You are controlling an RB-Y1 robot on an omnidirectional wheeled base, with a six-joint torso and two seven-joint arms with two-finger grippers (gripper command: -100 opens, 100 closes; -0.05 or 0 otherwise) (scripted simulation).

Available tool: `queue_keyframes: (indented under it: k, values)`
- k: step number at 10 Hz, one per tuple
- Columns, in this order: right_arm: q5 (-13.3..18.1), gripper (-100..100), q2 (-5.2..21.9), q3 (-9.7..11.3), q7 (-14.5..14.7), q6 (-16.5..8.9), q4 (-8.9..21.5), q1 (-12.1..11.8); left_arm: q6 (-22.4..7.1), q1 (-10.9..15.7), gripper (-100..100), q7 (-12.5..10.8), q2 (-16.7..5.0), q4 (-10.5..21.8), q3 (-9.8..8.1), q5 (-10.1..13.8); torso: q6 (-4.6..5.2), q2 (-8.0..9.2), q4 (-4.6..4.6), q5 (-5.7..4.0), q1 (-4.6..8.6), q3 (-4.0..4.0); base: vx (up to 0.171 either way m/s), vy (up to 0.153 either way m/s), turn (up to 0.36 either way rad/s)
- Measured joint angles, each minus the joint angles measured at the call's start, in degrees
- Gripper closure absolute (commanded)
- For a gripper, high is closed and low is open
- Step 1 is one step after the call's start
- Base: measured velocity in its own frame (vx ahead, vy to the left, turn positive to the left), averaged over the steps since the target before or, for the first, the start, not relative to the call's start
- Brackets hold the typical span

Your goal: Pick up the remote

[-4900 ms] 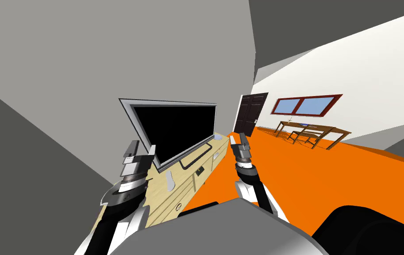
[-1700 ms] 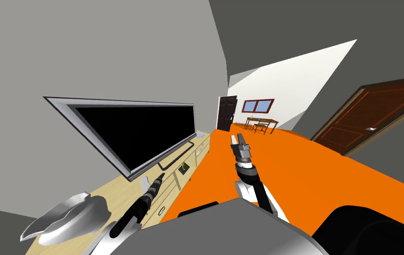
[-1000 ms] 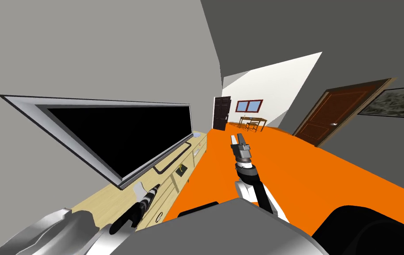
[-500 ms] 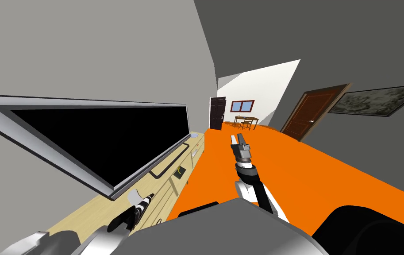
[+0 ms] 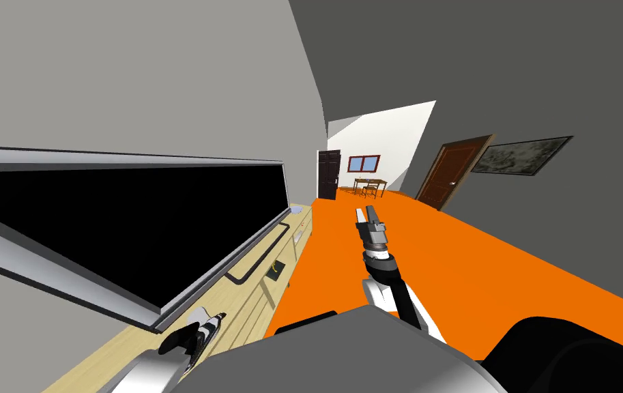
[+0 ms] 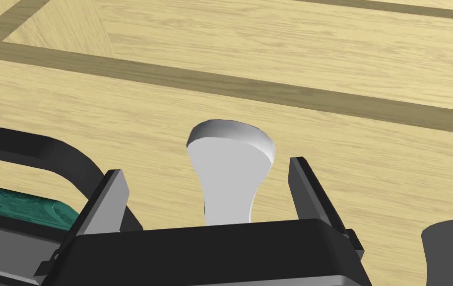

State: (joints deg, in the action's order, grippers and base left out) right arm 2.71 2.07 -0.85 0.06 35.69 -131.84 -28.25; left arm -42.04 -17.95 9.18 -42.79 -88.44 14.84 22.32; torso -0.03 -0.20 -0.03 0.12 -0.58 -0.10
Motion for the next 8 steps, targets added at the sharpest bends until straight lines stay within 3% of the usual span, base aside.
queue_keyframes:
  k: [2, 7, 8]
  values:
    - [0.0, 0, 0.0, 0.0, 0.0, 0.0, 0.0, 0.0, -2.16, 1.7, -100, 0.84, -1.21, 2.57, 0.98, 2.11, -0.01, 0.02, 0.0, 0.0, 0.01, 0.01, 0.029, 0.136, -0.162]
    - [0.0, 0, 0.0, 0.0, 0.0, 0.0, 0.0, -0.01, -5.52, 3.52, -100, 2.3, -4.54, 5.43, 2.34, 7.33, -0.03, -0.02, -0.01, -0.01, 0.1, -0.01, 0.031, 0.11, -0.114]
    - [0.0, 0, -0.01, 0.0, 0.0, 0.0, 0.0, -0.01, -5.57, 3.57, 0, 2.37, -4.59, 5.5, 2.36, 7.43, -0.04, 0.02, 0.0, -0.05, 0.34, 0.01, 0.003, 0.01, 0.002]
